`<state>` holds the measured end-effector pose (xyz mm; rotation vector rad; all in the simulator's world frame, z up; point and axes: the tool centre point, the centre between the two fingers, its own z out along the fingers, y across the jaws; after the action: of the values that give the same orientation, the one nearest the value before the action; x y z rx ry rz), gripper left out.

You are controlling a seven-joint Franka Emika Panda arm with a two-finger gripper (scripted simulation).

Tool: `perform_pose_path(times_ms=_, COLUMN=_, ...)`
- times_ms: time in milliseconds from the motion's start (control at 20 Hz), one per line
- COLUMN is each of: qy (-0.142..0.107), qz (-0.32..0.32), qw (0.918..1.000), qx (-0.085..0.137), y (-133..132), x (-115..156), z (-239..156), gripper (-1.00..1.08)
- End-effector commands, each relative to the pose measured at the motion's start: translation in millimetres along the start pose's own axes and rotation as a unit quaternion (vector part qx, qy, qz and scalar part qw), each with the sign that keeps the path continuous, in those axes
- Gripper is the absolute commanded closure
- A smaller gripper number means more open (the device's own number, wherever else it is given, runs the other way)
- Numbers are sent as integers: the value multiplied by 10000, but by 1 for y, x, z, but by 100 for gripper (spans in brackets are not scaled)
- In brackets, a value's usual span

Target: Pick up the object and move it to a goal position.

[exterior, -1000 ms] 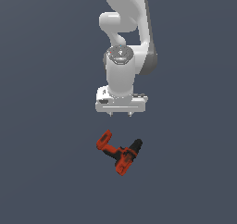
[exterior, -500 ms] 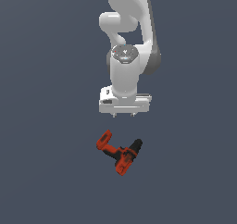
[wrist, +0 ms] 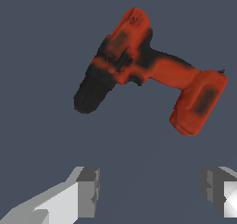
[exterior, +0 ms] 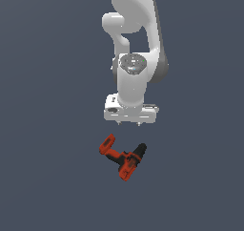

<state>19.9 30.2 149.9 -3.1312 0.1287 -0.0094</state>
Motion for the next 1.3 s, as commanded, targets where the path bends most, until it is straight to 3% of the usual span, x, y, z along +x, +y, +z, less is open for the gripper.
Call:
perform_pose_path(times_ms=0, qy=0, qz=194, qw=9998, qx=-33, y=-4, x=7, z=6, gripper=-60)
perform_pose_path(times_ms=450, qy=44, qz=1100, qw=9937, qx=-221, y=-22, x=36, z=34, gripper=-60)
perform_pose_path(times_ms=1250, qy=254, qz=2382, qw=9693, qx=-554, y=-55, x=71, z=82, gripper=-60)
